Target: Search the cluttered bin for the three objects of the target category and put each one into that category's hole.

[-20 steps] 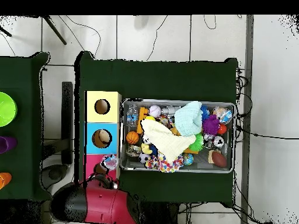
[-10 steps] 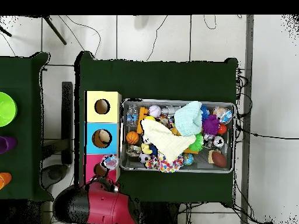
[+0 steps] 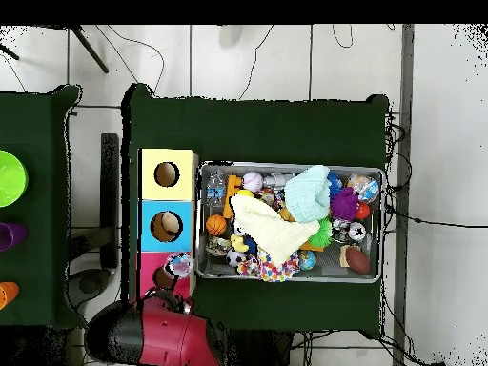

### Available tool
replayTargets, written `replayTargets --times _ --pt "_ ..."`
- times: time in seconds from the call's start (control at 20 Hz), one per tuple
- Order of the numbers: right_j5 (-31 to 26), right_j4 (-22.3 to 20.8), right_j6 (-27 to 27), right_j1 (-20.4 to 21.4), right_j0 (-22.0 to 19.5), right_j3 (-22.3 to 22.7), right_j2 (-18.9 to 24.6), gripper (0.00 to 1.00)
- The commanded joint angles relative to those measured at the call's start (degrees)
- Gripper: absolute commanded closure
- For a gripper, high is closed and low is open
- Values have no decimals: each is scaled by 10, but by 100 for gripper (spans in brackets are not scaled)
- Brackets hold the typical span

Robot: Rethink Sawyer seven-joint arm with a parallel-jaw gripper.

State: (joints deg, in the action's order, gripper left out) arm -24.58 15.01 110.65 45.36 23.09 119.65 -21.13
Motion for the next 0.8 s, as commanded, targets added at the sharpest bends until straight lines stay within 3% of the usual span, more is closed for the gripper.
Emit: replayTargets --times 0.05,0.4,0.8 --pt "22 31 141 -17 6 21 50 0" --pt "20 36 140 -18 10 18 47 0" --pt "15 19 96 -30 -26 -3 60 0"
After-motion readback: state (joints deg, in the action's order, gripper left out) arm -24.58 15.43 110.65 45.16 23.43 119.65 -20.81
